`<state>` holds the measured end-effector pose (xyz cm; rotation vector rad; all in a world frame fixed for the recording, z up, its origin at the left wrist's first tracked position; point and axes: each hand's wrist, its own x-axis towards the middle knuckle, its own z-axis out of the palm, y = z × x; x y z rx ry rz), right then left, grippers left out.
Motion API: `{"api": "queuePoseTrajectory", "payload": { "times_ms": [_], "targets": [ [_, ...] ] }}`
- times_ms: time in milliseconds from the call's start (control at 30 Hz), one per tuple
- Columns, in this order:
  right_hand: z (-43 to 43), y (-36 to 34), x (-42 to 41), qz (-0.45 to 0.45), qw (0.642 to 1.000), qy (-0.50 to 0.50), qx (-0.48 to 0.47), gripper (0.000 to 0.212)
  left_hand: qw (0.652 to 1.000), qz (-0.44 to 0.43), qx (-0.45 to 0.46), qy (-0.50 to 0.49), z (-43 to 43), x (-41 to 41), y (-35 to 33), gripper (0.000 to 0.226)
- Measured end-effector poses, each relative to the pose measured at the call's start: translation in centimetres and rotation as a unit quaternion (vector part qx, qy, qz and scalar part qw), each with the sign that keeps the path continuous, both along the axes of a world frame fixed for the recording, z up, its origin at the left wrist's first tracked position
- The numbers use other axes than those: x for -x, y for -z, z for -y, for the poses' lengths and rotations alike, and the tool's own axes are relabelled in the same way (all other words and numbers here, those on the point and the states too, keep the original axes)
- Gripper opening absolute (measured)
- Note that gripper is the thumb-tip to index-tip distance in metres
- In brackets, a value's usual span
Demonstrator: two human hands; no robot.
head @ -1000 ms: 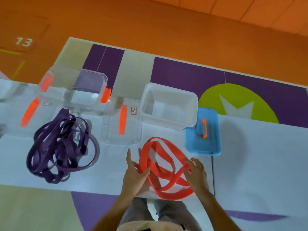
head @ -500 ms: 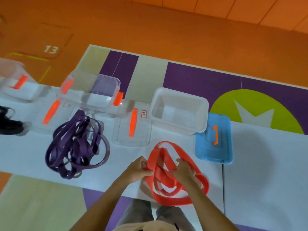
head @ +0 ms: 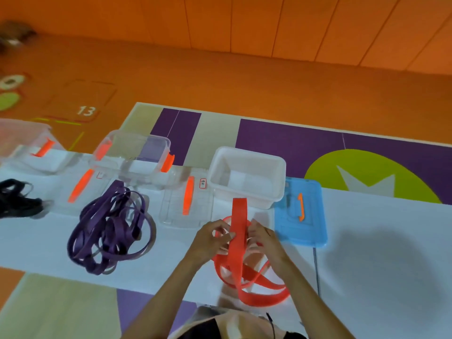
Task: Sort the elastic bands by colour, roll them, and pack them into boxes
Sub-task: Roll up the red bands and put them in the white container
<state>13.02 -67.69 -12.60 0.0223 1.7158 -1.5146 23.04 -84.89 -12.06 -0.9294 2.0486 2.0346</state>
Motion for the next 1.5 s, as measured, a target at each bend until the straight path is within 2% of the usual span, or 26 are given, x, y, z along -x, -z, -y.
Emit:
{"api": "queuePoseTrajectory", "payload": {
  "times_ms": [167, 267, 300, 433, 600, 667, 733, 800, 900, 967, 1067, 1167, 1233, 1333, 1500],
  "targets": [
    [-1.3, -1.2, -0.1, -0.106, 0.994, -0.013, 0.010, 0.009, 1.000, -0.027, 0.003, 0.011, -1.4, 0.6, -1.7, 0.021],
    [-2.2, -1.7, -0.1, -0.128, 0.991, 0.006, 0.033, 0.008, 0.999, -0.021, -0.007, -0.049, -2.8, 0.5, -2.3, 0.048],
    [-2.5, -1.9, -0.2, -0.128, 0.991, 0.009, 0.047, 0.007, 0.998, -0.021, -0.013, -0.062, -3.2, 0.3, -2.5, 0.050],
    [-2.8, -2.6, -1.0, -0.120, 0.989, -0.029, 0.079, 0.008, 0.996, -0.029, 0.006, -0.081, -4.5, -0.6, -3.6, 0.025],
    [-1.9, -2.7, -3.1, -0.135, 0.981, -0.102, 0.100, 0.011, 0.989, -0.051, -0.055, -0.125, -5.0, -1.3, -5.6, 0.040],
    [-1.6, -2.7, -3.4, -0.196, 0.976, -0.077, 0.050, 0.006, 0.982, -0.088, -0.056, -0.157, -4.9, -1.8, -6.0, 0.036],
    [-1.5, -3.2, -3.1, -0.226, 0.974, -0.009, 0.021, 0.016, 0.979, -0.109, -0.028, -0.171, -4.4, -2.3, -6.8, 0.034],
    [-1.3, -4.7, -2.1, -0.190, 0.980, 0.018, 0.054, 0.022, 0.982, -0.127, -0.019, -0.139, -3.7, -2.6, -7.8, 0.028],
    [0.1, -7.3, -0.9, -0.139, 0.982, -0.072, 0.102, 0.047, 0.992, -0.123, -0.014, -0.028, -2.9, -2.4, -9.1, 0.026],
    [1.5, -8.8, -0.5, -0.131, 0.977, -0.084, 0.144, 0.038, 0.992, -0.117, -0.005, 0.038, -2.4, -2.0, -9.8, 0.026],
    [3.4, -11.3, -0.4, -0.191, 0.970, -0.035, 0.148, 0.017, 0.989, -0.119, -0.022, 0.083, -1.0, -1.5, -11.1, 0.020],
    [5.7, -13.8, -1.0, -0.228, 0.961, -0.013, 0.156, 0.021, 0.981, -0.133, -0.020, 0.140, 1.2, -1.4, -11.6, 0.026],
    [7.3, -15.6, -1.6, -0.233, 0.958, -0.006, 0.168, 0.028, 0.977, -0.142, -0.022, 0.159, 2.4, -1.3, -11.4, 0.030],
    [9.4, -18.6, -2.0, -0.199, 0.952, 0.052, 0.225, 0.032, 0.972, -0.162, -0.050, 0.165, 3.7, -1.6, -10.5, 0.049],
    [11.4, -21.8, -2.6, -0.189, 0.945, 0.104, 0.247, 0.022, 0.973, -0.181, -0.075, 0.123, 4.0, -1.2, -8.5, 0.048]
  ]
}}
